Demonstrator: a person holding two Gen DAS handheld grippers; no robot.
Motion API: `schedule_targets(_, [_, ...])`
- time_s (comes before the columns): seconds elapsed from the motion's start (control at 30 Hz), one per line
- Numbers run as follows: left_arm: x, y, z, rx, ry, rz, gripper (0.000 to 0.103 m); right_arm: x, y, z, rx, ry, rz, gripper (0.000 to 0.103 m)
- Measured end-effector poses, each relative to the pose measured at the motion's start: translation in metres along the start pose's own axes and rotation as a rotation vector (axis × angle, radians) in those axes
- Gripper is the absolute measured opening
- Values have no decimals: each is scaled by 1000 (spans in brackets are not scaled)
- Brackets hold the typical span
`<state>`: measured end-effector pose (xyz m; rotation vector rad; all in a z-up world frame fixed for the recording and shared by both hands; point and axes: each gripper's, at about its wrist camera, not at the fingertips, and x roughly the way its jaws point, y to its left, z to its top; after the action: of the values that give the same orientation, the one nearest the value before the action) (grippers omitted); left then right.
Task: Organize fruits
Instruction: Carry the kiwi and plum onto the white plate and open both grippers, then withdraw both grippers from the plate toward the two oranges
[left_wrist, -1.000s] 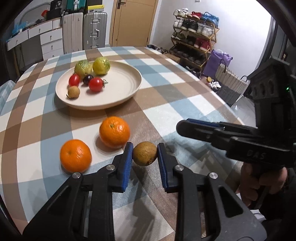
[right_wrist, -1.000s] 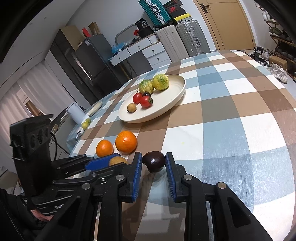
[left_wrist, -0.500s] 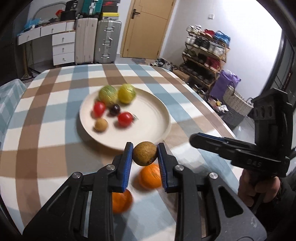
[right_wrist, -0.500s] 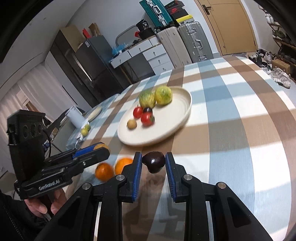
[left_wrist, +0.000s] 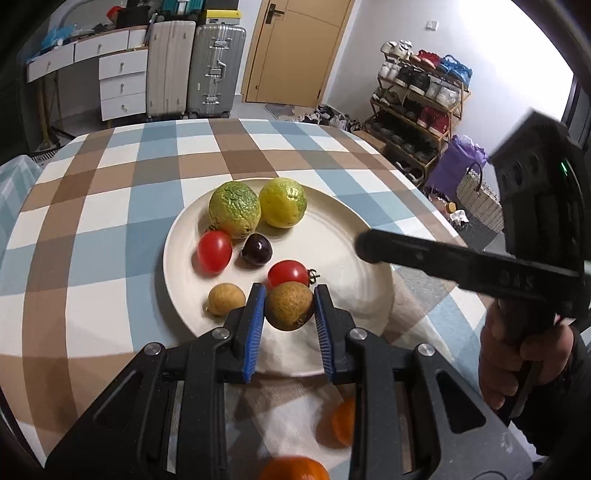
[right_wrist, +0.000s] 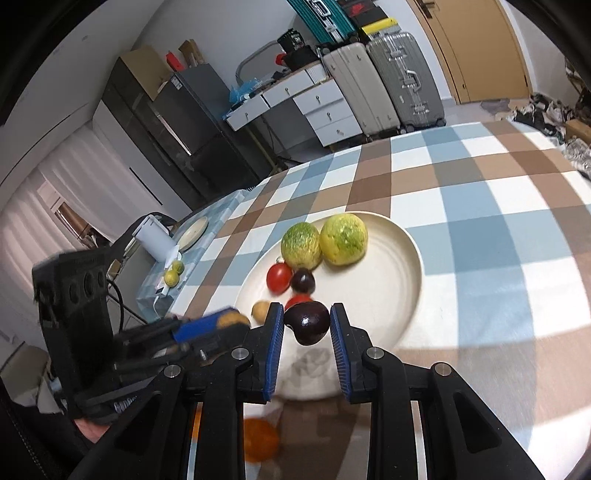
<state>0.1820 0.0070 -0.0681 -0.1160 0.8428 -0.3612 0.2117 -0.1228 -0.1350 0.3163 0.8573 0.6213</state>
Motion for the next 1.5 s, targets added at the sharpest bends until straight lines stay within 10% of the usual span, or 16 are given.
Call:
schedule_targets(0.6, [30,15,10,40,9,21,24,68,-10,29,91,71,-23,28])
schedule_targets(0.77, [23,17,12,29,-8,-7,24,57,-6,28,68,1,-16,60])
schedule_targets(1.07, [-5,5,8,37,-57,22,53,14,-6,16,93,-91,23,99])
schedule_targets(1.3, [-38,-3,-1,15,-107,84,79,-26,0,-4,89,-138,-21,102])
schedule_targets(1.5, [-64,-11,-13,-7,-124,113,81,-51,5,-21,100,-159,-46,103])
